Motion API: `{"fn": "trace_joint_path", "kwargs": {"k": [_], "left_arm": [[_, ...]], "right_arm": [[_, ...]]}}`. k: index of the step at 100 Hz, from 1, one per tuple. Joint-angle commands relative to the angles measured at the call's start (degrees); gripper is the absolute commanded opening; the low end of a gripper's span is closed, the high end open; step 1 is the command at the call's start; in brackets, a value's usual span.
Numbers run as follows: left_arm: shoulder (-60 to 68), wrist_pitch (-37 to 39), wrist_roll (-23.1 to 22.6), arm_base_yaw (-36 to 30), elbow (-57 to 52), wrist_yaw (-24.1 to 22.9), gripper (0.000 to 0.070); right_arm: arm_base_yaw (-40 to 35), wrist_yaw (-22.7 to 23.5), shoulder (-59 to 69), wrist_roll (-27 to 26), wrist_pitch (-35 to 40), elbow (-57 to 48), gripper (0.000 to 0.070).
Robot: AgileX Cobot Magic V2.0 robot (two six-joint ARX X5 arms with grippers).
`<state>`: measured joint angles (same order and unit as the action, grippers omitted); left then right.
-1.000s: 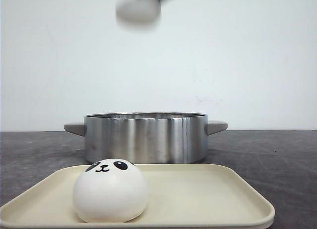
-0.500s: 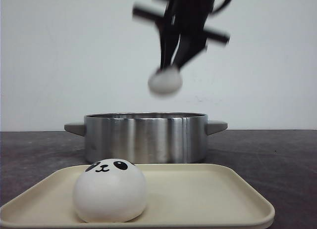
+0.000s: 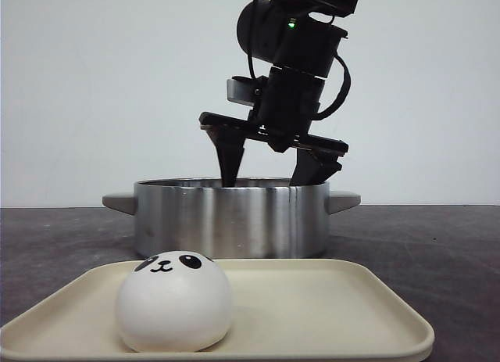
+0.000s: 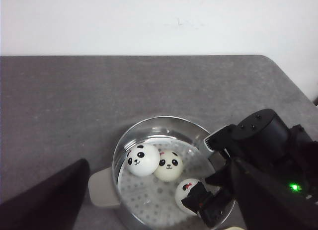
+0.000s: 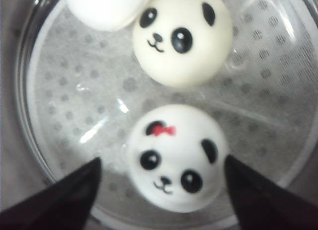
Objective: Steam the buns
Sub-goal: 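Lift the bun with the right gripper and release it into the pot, then lower the left gripper and grasp the last panda bun on the tray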
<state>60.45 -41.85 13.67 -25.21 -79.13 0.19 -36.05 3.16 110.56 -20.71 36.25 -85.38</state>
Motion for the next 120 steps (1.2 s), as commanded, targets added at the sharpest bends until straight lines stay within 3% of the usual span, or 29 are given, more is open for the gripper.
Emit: {"fn": "trace_joint_path", "kwargs": {"k": [1, 6, 9, 13, 18, 19, 29, 46, 75, 92, 120], "left_arm": [[0.6, -0.4, -1.0, -0.3, -1.1, 0.2, 0.0551], [0.6, -1.5, -1.0, -0.3, -1.1, 0.2, 0.0551], [0.6, -2.5, -0.9, -0.3, -1.1, 0.2, 0.0551], [0.6, -4.0, -0.9, -0.3, -1.0, 0.2, 0.0551], [0.8, -6.2, -0.9, -0.3, -0.9, 0.3, 0.0551], [0.8, -6.6, -0.8, -0.4, -0.9, 0.3, 0.0551], [1.4, -10.0, 0.7, -1.0, 0.1, 1.3, 0.0551], [1.9, -10.8, 4.8, -4.8, 6.4, 6.2, 0.0550], [5.8, -4.7, 12.9, -20.0, 20.8, 6.5, 0.0551], [12.7, -1.4, 13.0, -25.8, 21.8, 6.1, 0.0552], [23.7, -0.5, 12.8, -28.0, 21.8, 6.1, 0.0552]], "right_arm": [[0.7, -0.2, 0.6, 0.9, 0.4, -2.5, 0.0575], [1.1, -0.2, 0.6, 1.7, 2.0, -4.5, 0.0565], [1.4, -0.2, 0.6, 2.2, 3.2, -6.1, 0.0509], [1.6, -0.3, 0.5, 3.3, 5.1, -8.4, 0.0334], [1.7, -0.3, 0.0, 5.1, 7.5, -11.6, 0.0009], [1.7, -0.3, -0.2, 5.5, 7.8, -12.2, 0.0000], [1.6, -0.3, -2.9, 8.4, 8.6, -17.0, 0.0018], [-0.4, -1.8, -11.7, 7.9, 8.3, -20.4, 0.0018], [-6.2, -3.0, -31.3, 7.9, 8.8, -20.4, 0.0017], [-8.2, -4.7, -38.9, 7.4, 8.8, -20.4, 0.0017], [-8.2, -6.9, -45.5, 7.4, 9.3, -20.4, 0.0017]]}}
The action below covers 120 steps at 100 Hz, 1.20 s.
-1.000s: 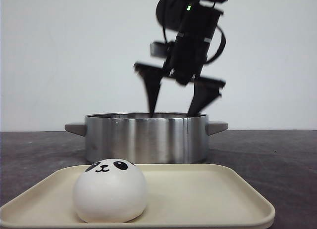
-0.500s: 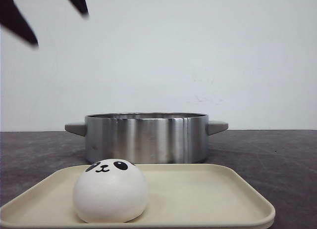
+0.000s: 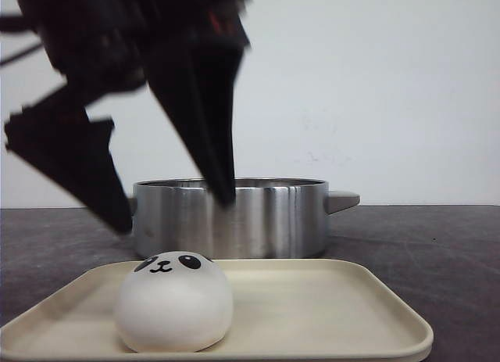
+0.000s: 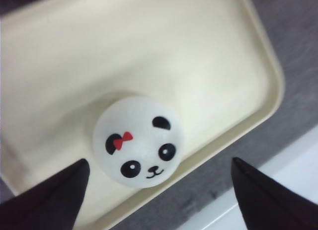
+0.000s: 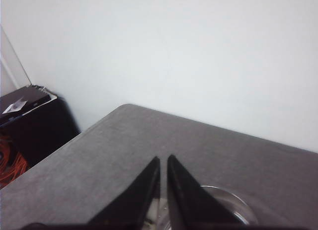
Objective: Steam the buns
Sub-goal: 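Lower the left gripper and grasp the last panda bun on the tray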
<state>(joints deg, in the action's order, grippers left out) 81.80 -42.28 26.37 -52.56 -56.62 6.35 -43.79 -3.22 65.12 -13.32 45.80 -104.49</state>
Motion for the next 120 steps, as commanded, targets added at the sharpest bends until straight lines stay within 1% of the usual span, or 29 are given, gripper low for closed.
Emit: {"fn": "trace_joint_path", "kwargs": {"k": [1, 11, 37, 44, 47, 51, 54, 58, 59, 60, 62, 65, 77, 90, 95, 100, 112, 120], "left_arm": [[2.7, 0.0, 0.1, -0.7, -0.7, 0.0, 0.0552], [5.6, 0.2, 0.1, -0.7, -0.7, -0.1, 0.0551], [9.9, 1.3, 0.1, -0.7, -0.7, -0.1, 0.0550], [10.0, 1.6, 0.1, -0.7, -0.7, -0.4, 0.0527], [10.0, 1.7, 0.1, -0.7, -0.7, -0.7, 0.0478], [10.0, 1.9, 0.0, -0.7, -0.7, -1.4, 0.0370], [10.0, 1.9, 0.0, -0.7, -0.7, -2.2, 0.0246], [10.0, 1.8, -0.4, -0.7, -0.7, -2.5, 0.0025], [10.0, 1.8, -0.7, -0.7, -0.7, -2.5, 0.0000], [10.0, 1.8, -0.9, -0.7, -0.7, -2.6, 0.0000], [10.0, 1.9, -1.3, -0.7, -0.7, -2.6, 0.0022], [10.0, 2.1, -2.0, -0.7, -0.8, -2.6, 0.0007], [8.8, 2.0, -2.5, -0.7, -1.3, -2.9, 0.0009], [3.4, 2.3, -4.0, -0.9, -4.7, -3.1, 0.0009], [1.1, 3.1, -4.7, -0.8, -6.6, -4.3, 0.0009], [-0.9, 3.9, -5.2, -0.8, -8.6, -6.4, 0.0009], [-2.6, 5.0, -10.1, 1.7, -13.7, -10.6, 0.0009], [-1.9, 5.9, -13.0, 4.7, -15.8, -11.2, 0.0009]], "right_arm": [[-0.5, -0.5, -0.2, 0.0, -0.2, -1.3, 0.0017], [-0.5, -1.4, -1.1, 0.0, 0.7, -1.3, 0.0017], [-0.5, -1.4, -1.6, -0.3, 4.0, -1.3, 0.0017], [-0.5, -1.4, -1.6, -0.4, 4.5, -1.3, 0.0017], [-0.5, -1.4, -1.6, -0.7, 4.7, -1.3, 0.0017], [-0.5, -1.4, -1.6, -1.0, 4.8, -1.3, 0.0017], [-0.5, -1.4, -1.6, -1.1, 4.8, -1.3, 0.0017], [-0.5, -1.4, -1.6, -1.3, 4.8, -1.3, 0.0017], [-0.5, -1.4, -1.6, -1.3, 4.8, -1.2, 0.0018], [-0.5, -1.4, -1.6, -1.3, 4.8, -1.3, 0.0017], [-0.5, -1.4, -1.6, -1.4, 4.8, -1.2, 0.0017], [-0.5, -1.4, -1.6, -1.4, 4.8, -1.3, 0.0017], [-0.5, -1.4, -1.6, -1.7, 4.9, -1.2, 0.0018], [-0.5, -1.4, -1.6, -1.7, 4.9, -1.2, 0.0017], [-0.5, -1.4, -1.6, -1.7, 4.8, -1.3, 0.0017], [-0.5, -1.4, -1.6, -1.7, 4.8, -1.3, 0.0017], [-0.5, -3.0, -1.5, -1.7, 4.8, -1.2, 0.0017], [-0.5, -3.4, -1.2, -1.7, 4.7, -1.2, 0.0017]]}}
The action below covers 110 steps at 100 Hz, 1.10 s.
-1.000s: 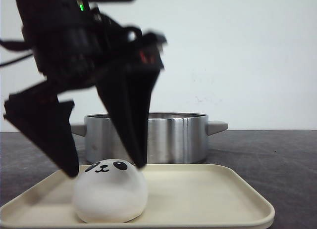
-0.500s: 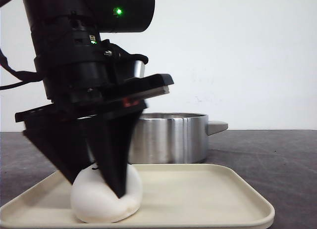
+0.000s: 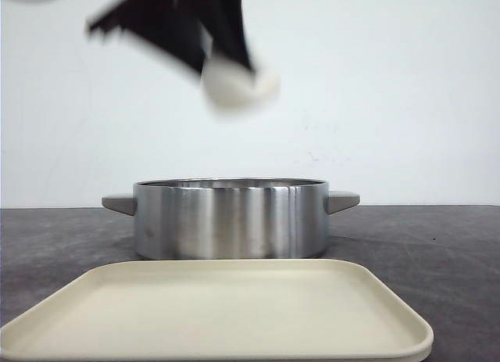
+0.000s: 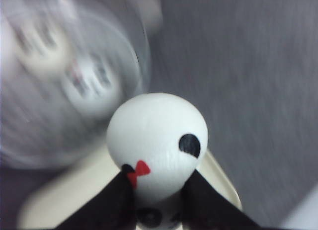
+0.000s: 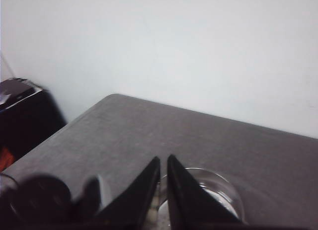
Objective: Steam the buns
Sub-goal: 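Lower the left gripper and grasp the last panda bun on the tray, then lift the bun with the left gripper and release it into the pot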
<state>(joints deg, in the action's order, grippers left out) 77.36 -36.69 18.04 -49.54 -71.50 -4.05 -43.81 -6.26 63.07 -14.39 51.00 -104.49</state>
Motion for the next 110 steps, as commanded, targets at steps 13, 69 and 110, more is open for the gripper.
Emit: {"fn": "trace_joint_path", "kwargs": {"k": [13, 69, 110], "left_arm": [[5.2, 4.3, -7.6, 7.1, -1.1, -0.9, 0.0009], [21.8, 9.4, -9.9, 15.8, -1.1, -0.9, 0.0147], [19.7, 5.5, -9.8, 15.8, -2.5, -0.9, 0.0596]], "right_arm": [[-0.5, -0.4, 1.2, -0.7, -0.4, -1.2, 0.0018], [-0.5, -1.3, 2.1, -3.8, 2.4, -1.2, 0.0017], [-0.7, -2.4, 2.1, -2.9, 4.2, -0.7, 0.0017]]}}
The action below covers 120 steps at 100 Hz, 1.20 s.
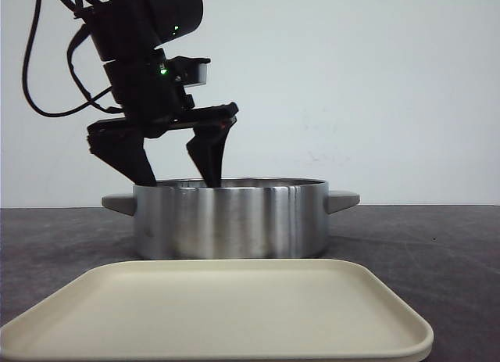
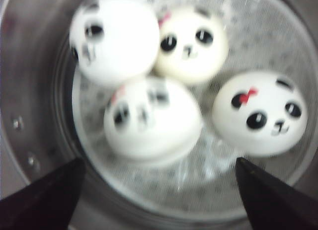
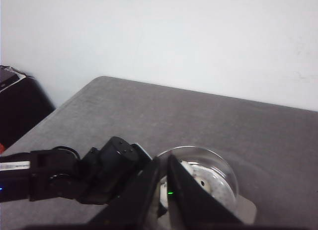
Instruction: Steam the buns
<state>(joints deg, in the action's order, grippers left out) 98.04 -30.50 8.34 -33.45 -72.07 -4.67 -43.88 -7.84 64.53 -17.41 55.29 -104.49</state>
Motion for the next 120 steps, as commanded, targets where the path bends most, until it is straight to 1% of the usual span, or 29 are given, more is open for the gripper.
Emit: {"fn": "trace_joint_path", "kwargs": {"k": [1, 6, 17, 24, 31, 38, 52, 55, 63, 72, 89, 120], "left_arm": [[-1.2, -0.9, -0.1, -0.3, -2.0, -0.3, 0.0595], [-2.9, -1.1, 0.1, -0.3, -2.2, -0.3, 0.0572], [-8.4, -0.5, 1.6, -0.3, -2.1, -0.3, 0.0421], [-12.8, -0.1, 2.1, -0.3, -2.1, -0.2, 0.0372], [-17.6, -0.3, 2.1, -0.7, -2.1, -0.2, 0.0315], [-22.7, -0.8, 2.2, -1.1, -1.9, -0.2, 0.0242], [-33.9, -1.4, 2.3, -1.7, 0.1, 0.2, 0.0029], [-36.2, -1.7, 2.0, -1.8, 0.6, 0.2, 0.0000], [-41.8, -3.3, 1.6, -1.8, 1.6, 0.2, 0.0000], [-47.1, -4.6, 1.6, -1.8, 2.6, 0.0, 0.0000], [-52.6, -5.0, 1.6, -1.8, 3.9, -0.1, 0.0000], [-53.1, -7.4, 1.6, -1.8, 3.9, 0.0, 0.0000]], "right_arm": [[-0.6, -1.0, 0.6, 0.1, 0.0, -0.6, 0.0017], [-0.6, -2.0, 0.6, 0.5, 0.2, 0.2, 0.0018], [-0.6, -5.5, 0.6, 1.9, 0.4, 3.7, 0.0017], [-0.6, -7.5, 0.4, 1.9, -0.4, 7.4, 0.0017], [-0.7, -7.9, -0.3, 1.9, -3.4, 12.7, 0.0018], [-1.2, -7.9, -1.9, 1.9, -9.7, 19.8, 0.0018], [-3.4, -7.7, -6.3, 3.3, -27.5, 37.1, 0.0018], [-3.9, -7.4, -7.1, 3.3, -31.3, 40.7, 0.0017], [-5.1, -7.3, -8.7, 3.3, -40.2, 48.7, 0.0017], [-6.1, -7.3, -9.3, 3.2, -46.5, 54.2, 0.0018], [-6.3, -7.3, -8.8, 3.5, -50.2, 55.8, 0.0017], [-6.3, -7.2, -8.9, 3.4, -56.4, 55.8, 0.0018]]}}
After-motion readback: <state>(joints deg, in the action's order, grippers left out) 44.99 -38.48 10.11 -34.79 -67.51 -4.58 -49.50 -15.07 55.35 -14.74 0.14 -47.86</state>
